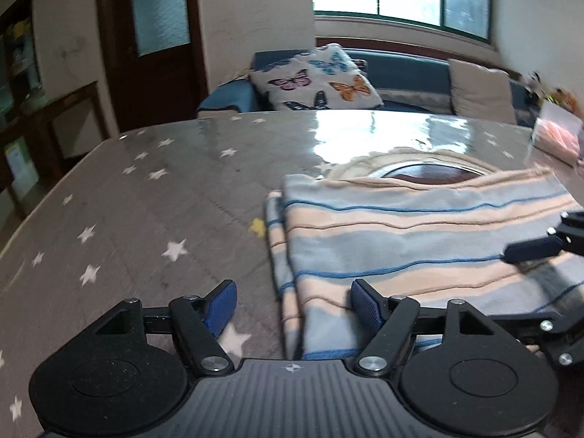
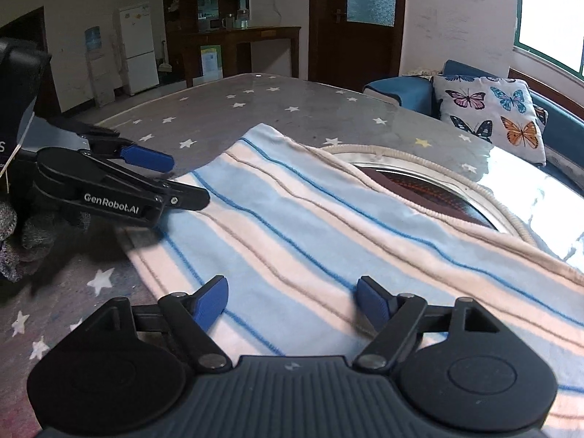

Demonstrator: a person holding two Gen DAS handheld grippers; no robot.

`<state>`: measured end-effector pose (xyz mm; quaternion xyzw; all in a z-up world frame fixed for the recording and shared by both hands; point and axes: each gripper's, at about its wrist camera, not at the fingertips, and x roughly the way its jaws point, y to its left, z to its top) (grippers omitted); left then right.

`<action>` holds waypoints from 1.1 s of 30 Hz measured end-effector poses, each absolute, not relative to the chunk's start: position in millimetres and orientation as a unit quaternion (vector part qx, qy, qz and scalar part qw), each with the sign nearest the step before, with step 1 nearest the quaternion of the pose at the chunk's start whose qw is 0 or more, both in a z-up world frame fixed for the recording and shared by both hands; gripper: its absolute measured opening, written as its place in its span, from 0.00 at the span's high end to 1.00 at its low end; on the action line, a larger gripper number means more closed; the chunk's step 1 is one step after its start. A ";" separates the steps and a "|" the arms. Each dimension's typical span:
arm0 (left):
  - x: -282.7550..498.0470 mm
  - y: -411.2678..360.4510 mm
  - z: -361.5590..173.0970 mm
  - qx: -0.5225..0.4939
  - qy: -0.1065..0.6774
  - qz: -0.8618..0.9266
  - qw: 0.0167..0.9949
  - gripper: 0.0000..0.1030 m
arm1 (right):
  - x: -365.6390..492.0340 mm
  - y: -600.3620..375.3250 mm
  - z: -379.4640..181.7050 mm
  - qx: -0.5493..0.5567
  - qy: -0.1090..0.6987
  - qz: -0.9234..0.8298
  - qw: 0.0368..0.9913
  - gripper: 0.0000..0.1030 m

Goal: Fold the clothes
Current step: 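Lower the folded garment onto the table with both grippers and release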

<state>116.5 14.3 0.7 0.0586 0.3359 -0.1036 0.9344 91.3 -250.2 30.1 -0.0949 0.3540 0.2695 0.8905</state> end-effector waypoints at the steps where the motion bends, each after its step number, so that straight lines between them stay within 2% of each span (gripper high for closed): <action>1: 114.8 16.0 1.2 0.055 0.336 -0.100 0.935 0.30 | 88.6 -252.3 31.0 -0.092 0.354 0.270 0.891 0.21; 5: 111.7 18.5 0.7 0.051 0.340 -0.097 0.934 0.31 | 80.1 -267.0 32.6 -0.076 0.357 0.257 0.895 0.21; 10: 104.8 19.5 0.6 0.039 0.342 -0.110 0.933 0.46 | 65.3 -298.3 33.0 -0.055 0.369 0.220 0.901 0.20; 12: 103.0 18.5 1.1 0.033 0.344 -0.116 0.931 0.56 | 57.2 -313.2 34.3 -0.046 0.371 0.205 0.905 0.20; 16: 97.0 17.0 3.0 0.029 0.346 -0.121 0.930 0.63 | 44.3 -339.1 36.9 -0.026 0.369 0.183 0.911 0.20; 18: 94.2 16.7 4.4 0.024 0.349 -0.128 0.928 0.70 | 37.3 -351.8 39.0 -0.018 0.365 0.170 0.915 0.20; 28: 75.3 15.8 8.0 0.023 0.356 -0.138 0.924 0.71 | 18.8 -411.5 48.0 0.021 0.372 0.101 0.922 0.20; 33: 74.9 13.2 8.9 0.020 0.358 -0.129 0.925 0.71 | 32.7 -415.1 58.1 0.032 0.341 0.112 0.933 0.20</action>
